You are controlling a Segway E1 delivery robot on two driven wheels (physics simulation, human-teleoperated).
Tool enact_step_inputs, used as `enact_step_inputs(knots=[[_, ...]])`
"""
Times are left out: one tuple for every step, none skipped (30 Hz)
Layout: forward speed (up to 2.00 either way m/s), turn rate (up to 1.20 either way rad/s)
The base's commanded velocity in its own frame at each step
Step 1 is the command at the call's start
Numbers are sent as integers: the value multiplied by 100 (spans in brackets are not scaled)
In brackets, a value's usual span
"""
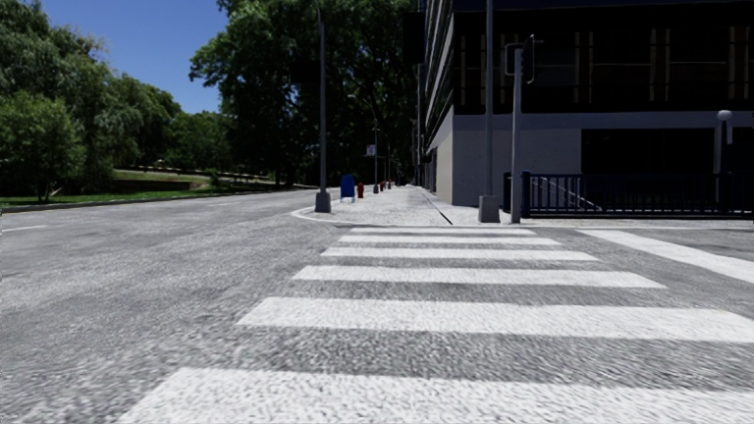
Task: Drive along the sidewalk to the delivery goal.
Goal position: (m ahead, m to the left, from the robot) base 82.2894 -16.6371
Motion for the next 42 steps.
enact_step_inputs(knots=[[139, 0], [139, 0], [139, 0], [139, 0], [139, 0], [139, 0], [139, 0], [139, 0], [139, 0], [139, 0], [139, 0], [139, 0], [139, 0], [139, 0], [139, 0], [139, 0], [139, 0], [139, -7], [139, -23], [139, -23], [139, -28], [139, -29], [139, -29], [139, -29], [139, -30], [139, -30], [139, -30], [139, -30], [147, -30], [200, -30], [200, -30], [200, -30], [200, -21], [200, 0], [200, 0], [200, 0], [200, 0], [200, 0], [200, 0], [200, 0], [200, 0], [200, 0]])
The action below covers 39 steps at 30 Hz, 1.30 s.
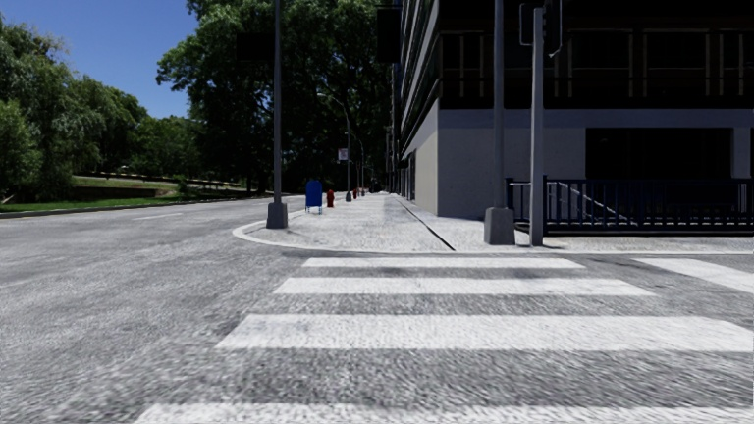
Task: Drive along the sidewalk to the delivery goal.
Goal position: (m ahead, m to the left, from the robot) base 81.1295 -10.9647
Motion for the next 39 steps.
enact_step_inputs(knots=[[200, 0], [200, 0], [200, 0], [200, 0], [200, 0], [200, 0], [200, 0], [200, 0], [200, 0], [200, 0], [200, 0], [200, 0], [200, 0], [200, 0], [200, 0], [200, 0], [200, 0], [200, 0], [200, 0], [200, 0], [200, 0], [200, 0], [200, 0], [200, 0], [200, 0], [200, 0], [200, 0], [200, 0], [200, 0], [200, 0], [200, 0], [200, 0], [200, 0], [200, 0], [200, 0], [200, 0], [200, 0], [200, 0], [200, 0]])
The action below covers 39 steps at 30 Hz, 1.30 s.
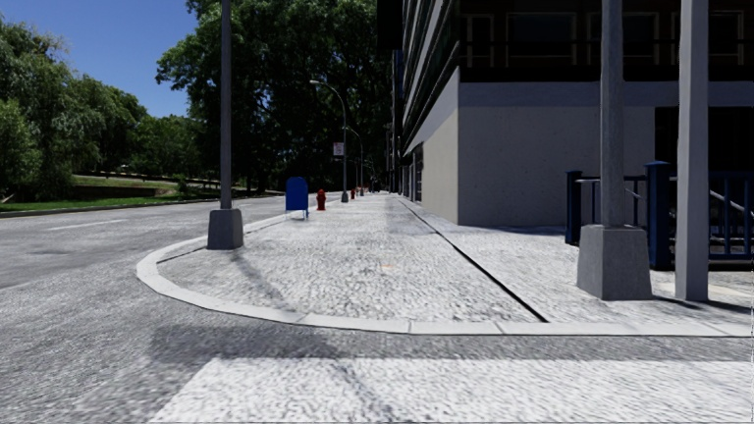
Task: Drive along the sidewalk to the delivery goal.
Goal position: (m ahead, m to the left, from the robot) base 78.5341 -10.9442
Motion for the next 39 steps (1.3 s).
enact_step_inputs(knots=[[200, 0], [200, 0], [200, 0], [200, 0], [200, 0], [200, 0], [200, 0], [200, 0], [200, 0], [200, 0], [200, 0], [200, 0], [200, 0], [200, 0], [200, 0], [200, 0], [200, 0], [200, 0], [200, 0], [200, 0], [200, 0], [200, 0], [180, 0], [148, 0], [131, 0], [131, 0], [115, 0], [110, 0], [104, 0], [98, 0], [93, 0], [93, 0], [87, 0], [85, 0], [85, 0], [85, 0], [85, 0], [85, 0], [85, 0]])
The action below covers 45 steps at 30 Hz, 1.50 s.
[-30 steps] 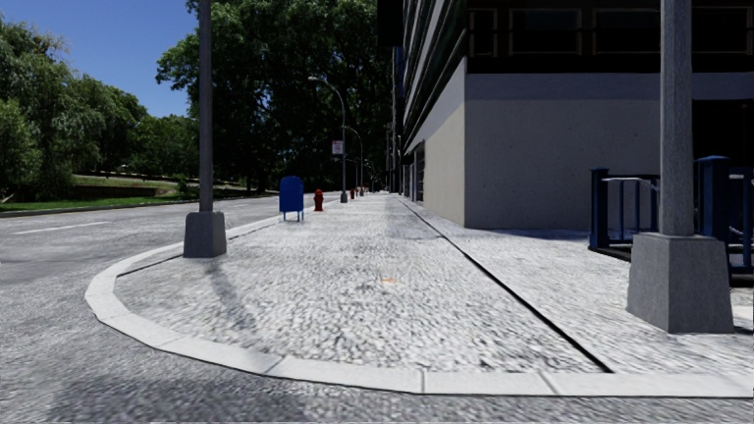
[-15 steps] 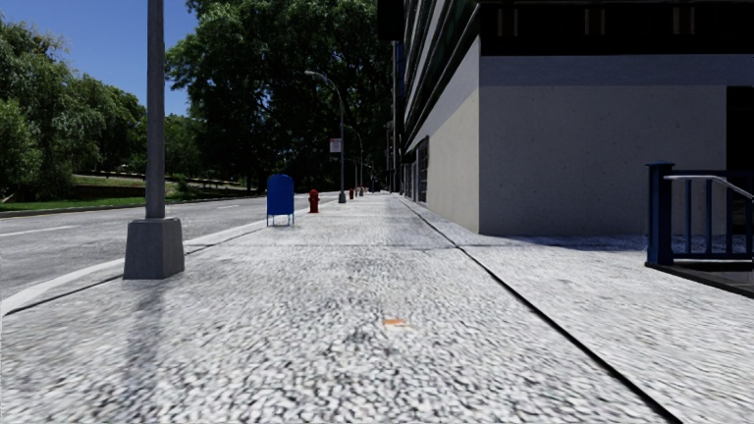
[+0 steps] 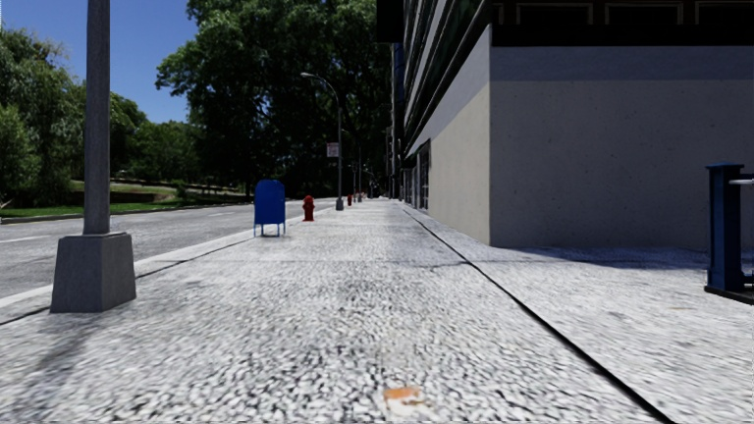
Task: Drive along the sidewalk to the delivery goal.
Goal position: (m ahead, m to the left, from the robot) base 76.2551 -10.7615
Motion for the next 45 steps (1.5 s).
enact_step_inputs(knots=[[85, 0], [85, 0], [85, 0], [85, 0], [85, 0], [85, 0], [85, 0], [85, 0], [85, 0], [86, 0], [86, 0], [86, 0], [86, 0], [86, 0], [87, 0], [88, 0], [88, 0], [88, 0], [89, 0], [89, 0], [89, 0], [89, 0], [89, 0], [90, 0], [90, 0], [90, 0], [94, 0], [200, 0], [200, 0], [200, 0], [200, 0], [200, 0], [200, 0], [200, 0], [200, 0], [200, 0], [200, 0], [200, 0], [200, 0], [200, 0], [200, 0], [200, 0], [200, 0], [200, 0], [200, 0]])
